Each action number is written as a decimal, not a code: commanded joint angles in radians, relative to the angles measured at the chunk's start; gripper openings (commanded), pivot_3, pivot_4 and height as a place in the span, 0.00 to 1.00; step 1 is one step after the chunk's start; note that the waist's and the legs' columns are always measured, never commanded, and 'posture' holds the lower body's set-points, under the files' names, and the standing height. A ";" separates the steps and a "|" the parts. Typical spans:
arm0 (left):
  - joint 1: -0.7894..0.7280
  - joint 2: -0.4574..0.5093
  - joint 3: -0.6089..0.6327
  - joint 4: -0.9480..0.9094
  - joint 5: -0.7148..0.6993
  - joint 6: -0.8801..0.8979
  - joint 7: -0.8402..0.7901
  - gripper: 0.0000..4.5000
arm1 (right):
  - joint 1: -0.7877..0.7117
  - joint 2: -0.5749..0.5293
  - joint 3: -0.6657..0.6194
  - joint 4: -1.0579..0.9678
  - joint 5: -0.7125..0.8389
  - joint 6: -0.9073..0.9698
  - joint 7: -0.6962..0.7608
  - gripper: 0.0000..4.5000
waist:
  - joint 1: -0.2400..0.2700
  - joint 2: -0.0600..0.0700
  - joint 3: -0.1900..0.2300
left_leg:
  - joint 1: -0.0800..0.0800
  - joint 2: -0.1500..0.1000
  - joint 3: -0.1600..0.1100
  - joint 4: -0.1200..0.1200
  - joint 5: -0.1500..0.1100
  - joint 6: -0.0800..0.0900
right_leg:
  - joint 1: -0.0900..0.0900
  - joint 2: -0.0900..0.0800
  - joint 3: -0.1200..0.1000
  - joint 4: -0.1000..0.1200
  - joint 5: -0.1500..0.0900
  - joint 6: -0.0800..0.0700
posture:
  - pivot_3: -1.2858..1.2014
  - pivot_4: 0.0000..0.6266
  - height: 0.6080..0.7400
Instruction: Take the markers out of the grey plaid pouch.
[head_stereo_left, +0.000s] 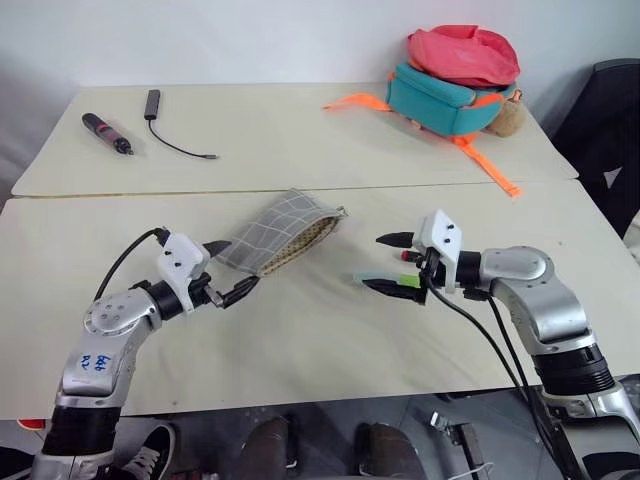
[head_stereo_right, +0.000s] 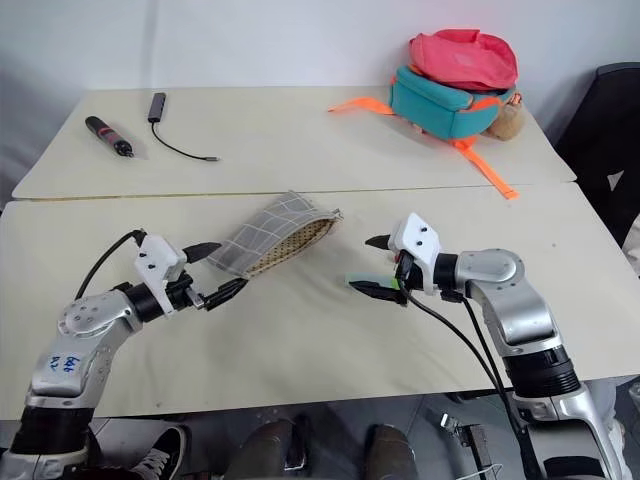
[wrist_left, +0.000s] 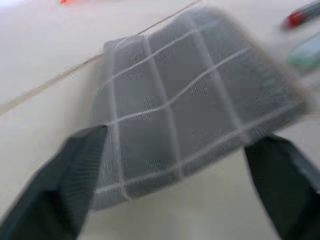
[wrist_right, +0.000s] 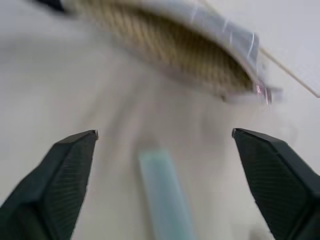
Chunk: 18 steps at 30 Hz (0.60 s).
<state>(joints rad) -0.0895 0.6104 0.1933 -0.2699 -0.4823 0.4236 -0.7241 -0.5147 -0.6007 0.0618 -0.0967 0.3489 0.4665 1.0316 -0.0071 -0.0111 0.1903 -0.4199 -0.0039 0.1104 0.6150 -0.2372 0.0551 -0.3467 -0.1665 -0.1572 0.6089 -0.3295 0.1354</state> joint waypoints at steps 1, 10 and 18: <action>0.100 0.014 0.077 -0.138 -0.139 0.084 -0.031 0.99 | -0.023 0.010 -0.081 -0.032 0.084 0.053 -0.031 1.00 | 0.001 0.000 0.000 | 0.000 0.000 0.000 0.000 0.000 0.000 | 0.000 -0.001 0.001 0.000 0.000 0.000 | 0.52 0.24 1.00; 0.166 -0.001 0.299 -0.094 -0.150 0.061 0.068 0.99 | -0.035 0.010 -0.164 0.224 -0.055 -0.176 -0.217 1.00 | 0.008 0.000 0.000 | 0.000 -0.001 -0.001 0.000 -0.001 -0.005 | 0.000 0.000 -0.001 -0.002 0.000 -0.001 | 0.52 0.24 1.00; 0.218 -0.017 0.340 -0.020 -0.060 -0.070 0.094 0.99 | -0.131 0.023 -0.277 0.586 -0.122 -0.378 -0.442 1.00 | 0.003 0.000 0.000 | 0.000 0.000 0.001 0.000 0.002 -0.001 | -0.001 0.002 -0.001 0.002 0.000 -0.001 | 0.52 0.24 1.00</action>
<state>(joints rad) 0.1209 0.5980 0.5147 -0.2948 -0.5598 0.3883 -0.6346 -0.6339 -0.5733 -0.1787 0.4588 0.2388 0.1389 0.6248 -0.0045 -0.0106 0.1906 -0.4201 -0.0044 0.1118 0.6147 -0.2352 0.0542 -0.3482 -0.1648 -0.1581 0.6108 -0.3295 0.1340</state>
